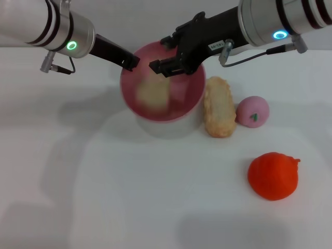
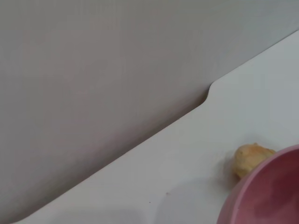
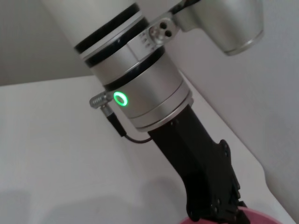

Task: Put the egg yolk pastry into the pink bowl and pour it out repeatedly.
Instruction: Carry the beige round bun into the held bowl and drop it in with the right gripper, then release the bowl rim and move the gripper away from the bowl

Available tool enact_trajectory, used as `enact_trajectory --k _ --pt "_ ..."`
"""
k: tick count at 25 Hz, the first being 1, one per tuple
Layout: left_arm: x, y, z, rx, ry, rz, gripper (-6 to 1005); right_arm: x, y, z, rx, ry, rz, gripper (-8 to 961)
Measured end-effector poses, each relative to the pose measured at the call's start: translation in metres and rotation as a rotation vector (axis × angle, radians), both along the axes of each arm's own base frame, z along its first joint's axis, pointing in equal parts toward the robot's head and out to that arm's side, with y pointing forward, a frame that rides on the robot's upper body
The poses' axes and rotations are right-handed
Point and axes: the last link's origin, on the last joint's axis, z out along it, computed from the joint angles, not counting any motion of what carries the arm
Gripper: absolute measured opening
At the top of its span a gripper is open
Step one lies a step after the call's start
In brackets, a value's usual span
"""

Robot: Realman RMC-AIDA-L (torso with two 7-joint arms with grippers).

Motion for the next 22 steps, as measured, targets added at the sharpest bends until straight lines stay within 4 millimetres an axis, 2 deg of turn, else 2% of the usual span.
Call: enact_trajectory --k 4,6,8,10,11,12,14,17,22 --pt "0.000 0.000 0.000 -0.002 0.004 -0.002 41 0.004 0.000 0.007 0.020 0.047 -0.002 490" --pt "-0.001 0.000 0.000 -0.005 0.008 0.001 41 0.007 -0.001 0.016 0.047 0.098 0.013 541" --pt "-0.002 -0.001 0.000 -0.013 0.013 0.007 42 0.012 -0.004 0.031 0.091 0.180 0.052 591" --pt "-0.003 -0.002 0.002 -0.029 0.017 0.015 42 0.023 -0.010 0.049 0.150 0.290 0.111 591" --pt "-0.004 -0.004 0.003 -0.041 0.023 0.019 42 0.035 -0.022 0.070 0.227 0.428 0.228 592" --pt "-0.004 -0.004 0.003 -0.048 0.027 0.021 42 0.035 -0.022 0.070 0.227 0.428 0.228 592" --pt "-0.003 -0.005 0.006 -0.065 0.046 0.026 43 0.051 -0.033 0.091 0.335 0.547 0.330 592" --pt "-0.004 -0.005 0.011 -0.075 0.059 0.041 44 0.084 -0.042 0.116 0.495 0.674 0.371 592" --pt "-0.007 -0.006 0.015 -0.086 0.062 0.067 45 0.147 -0.051 0.138 0.810 0.789 0.375 592"
